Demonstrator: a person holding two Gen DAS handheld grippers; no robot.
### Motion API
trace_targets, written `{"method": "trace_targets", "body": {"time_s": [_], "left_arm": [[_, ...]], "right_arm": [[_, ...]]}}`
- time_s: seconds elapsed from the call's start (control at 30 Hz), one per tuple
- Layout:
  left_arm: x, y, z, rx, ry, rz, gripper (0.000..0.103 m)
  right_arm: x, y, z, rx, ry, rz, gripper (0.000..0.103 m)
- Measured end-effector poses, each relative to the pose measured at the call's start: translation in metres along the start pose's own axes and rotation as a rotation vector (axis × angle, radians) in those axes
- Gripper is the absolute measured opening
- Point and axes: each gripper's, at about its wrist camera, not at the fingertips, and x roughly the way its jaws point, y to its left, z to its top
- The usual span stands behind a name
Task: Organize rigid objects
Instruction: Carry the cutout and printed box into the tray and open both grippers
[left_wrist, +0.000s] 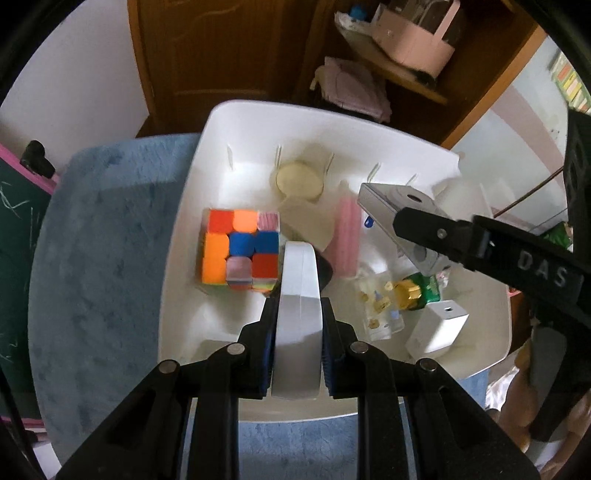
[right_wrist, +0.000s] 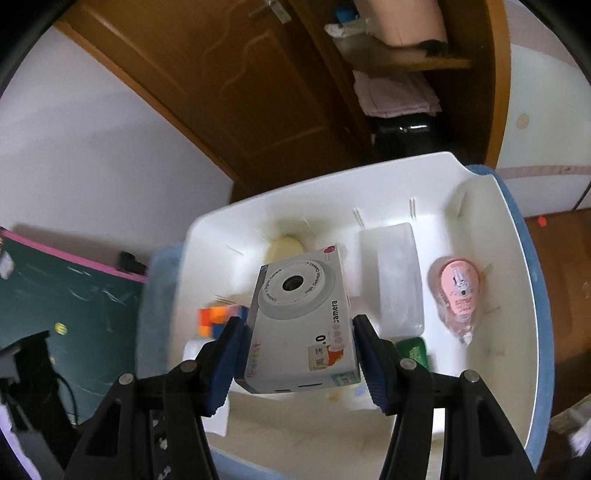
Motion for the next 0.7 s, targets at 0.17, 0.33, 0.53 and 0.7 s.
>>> {"method": "trace_targets", "body": {"time_s": [0.17,0.33,0.53,0.7], "left_arm": [[0.013,-0.003,-0.003,0.004,0.026,0.006,0.022],[0.022,-0.004,-0.002,0.020,0.039,0.025,0.022],[0.024,-0.007,-0.005,0.032,0.067,0.055,0.032],[-0.005,-0.002,-0.009,0.010,-0.019,0.033,0.075]], "right_arm": [[0.015,0.002,0.004,-0.089,0.013,-0.126,0.053],[0.027,0.007,0.007,-0.218,0.014,-0.281,0.023],[0.024,0.012,0.003,-0.240,0.007,-0.281,0.040],[0.008,0.012,-0.002,-0.229,-0.025,-0.275,0.047]]}}
